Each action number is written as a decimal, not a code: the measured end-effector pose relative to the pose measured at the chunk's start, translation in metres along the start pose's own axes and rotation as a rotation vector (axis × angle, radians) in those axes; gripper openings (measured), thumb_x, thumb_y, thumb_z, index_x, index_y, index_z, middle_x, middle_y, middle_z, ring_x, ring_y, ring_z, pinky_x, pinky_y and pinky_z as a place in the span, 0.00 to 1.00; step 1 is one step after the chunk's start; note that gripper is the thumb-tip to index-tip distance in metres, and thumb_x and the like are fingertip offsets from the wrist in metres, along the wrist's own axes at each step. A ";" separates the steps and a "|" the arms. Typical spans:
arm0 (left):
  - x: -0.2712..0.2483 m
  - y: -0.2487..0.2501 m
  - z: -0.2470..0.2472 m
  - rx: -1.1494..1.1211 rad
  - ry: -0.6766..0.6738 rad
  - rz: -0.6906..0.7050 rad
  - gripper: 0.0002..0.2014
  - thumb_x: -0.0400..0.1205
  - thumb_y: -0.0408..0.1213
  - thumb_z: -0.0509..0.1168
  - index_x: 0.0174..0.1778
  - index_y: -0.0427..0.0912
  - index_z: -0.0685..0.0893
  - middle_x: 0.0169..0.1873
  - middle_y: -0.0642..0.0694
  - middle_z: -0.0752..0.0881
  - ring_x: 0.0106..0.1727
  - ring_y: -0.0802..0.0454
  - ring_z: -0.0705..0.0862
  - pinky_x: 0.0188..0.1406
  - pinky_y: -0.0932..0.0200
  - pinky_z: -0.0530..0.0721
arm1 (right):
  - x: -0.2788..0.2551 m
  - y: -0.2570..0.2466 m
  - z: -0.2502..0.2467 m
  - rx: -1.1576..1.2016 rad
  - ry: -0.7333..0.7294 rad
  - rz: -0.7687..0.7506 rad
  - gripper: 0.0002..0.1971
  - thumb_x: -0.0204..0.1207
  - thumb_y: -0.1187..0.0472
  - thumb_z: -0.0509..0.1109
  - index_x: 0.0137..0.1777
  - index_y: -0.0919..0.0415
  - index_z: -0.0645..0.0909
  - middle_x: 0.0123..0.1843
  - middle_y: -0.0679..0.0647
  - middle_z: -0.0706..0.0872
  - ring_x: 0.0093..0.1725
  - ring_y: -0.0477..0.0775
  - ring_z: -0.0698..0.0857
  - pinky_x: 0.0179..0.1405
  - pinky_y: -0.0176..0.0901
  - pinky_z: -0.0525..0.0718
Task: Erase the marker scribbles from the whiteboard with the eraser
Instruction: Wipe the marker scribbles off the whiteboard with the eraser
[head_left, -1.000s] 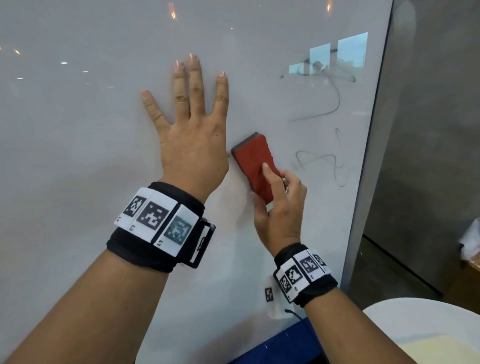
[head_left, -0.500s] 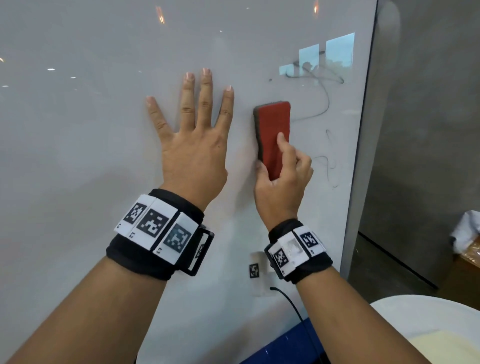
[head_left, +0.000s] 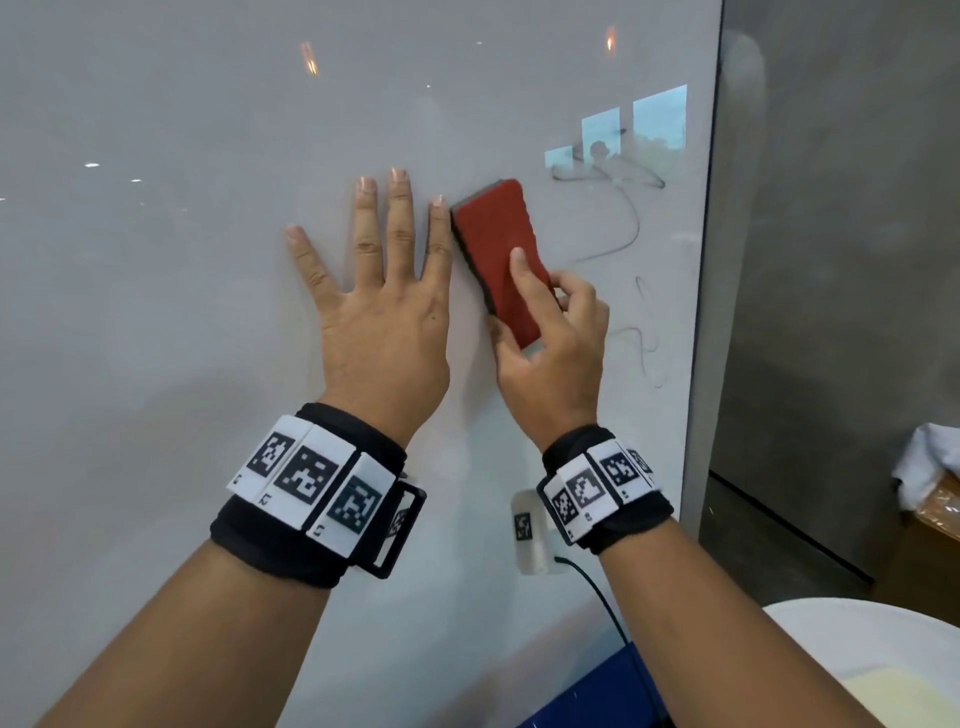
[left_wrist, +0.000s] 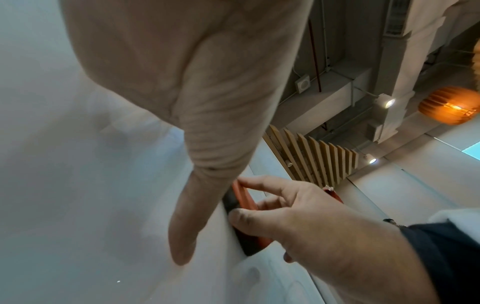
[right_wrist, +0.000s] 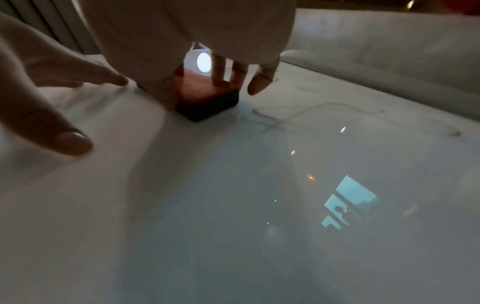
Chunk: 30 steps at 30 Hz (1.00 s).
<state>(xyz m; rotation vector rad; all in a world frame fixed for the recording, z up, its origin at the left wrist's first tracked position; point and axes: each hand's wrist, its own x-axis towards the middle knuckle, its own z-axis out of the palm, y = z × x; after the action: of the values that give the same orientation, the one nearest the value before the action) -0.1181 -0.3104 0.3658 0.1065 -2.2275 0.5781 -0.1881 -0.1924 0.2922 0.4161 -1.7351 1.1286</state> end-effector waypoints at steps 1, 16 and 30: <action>0.000 0.001 -0.001 0.004 -0.006 0.001 0.57 0.72 0.44 0.76 0.88 0.42 0.43 0.86 0.33 0.41 0.86 0.33 0.41 0.72 0.15 0.43 | 0.001 0.005 -0.001 -0.018 0.004 0.003 0.31 0.74 0.55 0.75 0.78 0.45 0.75 0.63 0.56 0.77 0.60 0.57 0.74 0.62 0.57 0.81; 0.002 0.004 -0.001 -0.025 -0.032 0.044 0.58 0.72 0.43 0.77 0.88 0.45 0.40 0.85 0.31 0.38 0.87 0.36 0.38 0.73 0.15 0.45 | -0.048 0.029 0.003 0.049 0.102 0.308 0.32 0.75 0.58 0.78 0.79 0.52 0.74 0.63 0.59 0.76 0.59 0.51 0.71 0.56 0.31 0.67; 0.006 0.022 0.002 -0.061 -0.057 0.108 0.53 0.74 0.39 0.72 0.88 0.47 0.43 0.85 0.32 0.37 0.86 0.32 0.36 0.73 0.16 0.41 | -0.069 0.028 -0.001 0.025 -0.025 0.148 0.31 0.74 0.57 0.76 0.78 0.49 0.74 0.65 0.57 0.75 0.62 0.57 0.74 0.60 0.38 0.76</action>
<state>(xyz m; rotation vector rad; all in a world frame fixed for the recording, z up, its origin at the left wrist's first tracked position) -0.1291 -0.2906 0.3611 -0.0293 -2.3150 0.5708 -0.1758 -0.1921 0.2185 0.3222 -1.7985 1.2560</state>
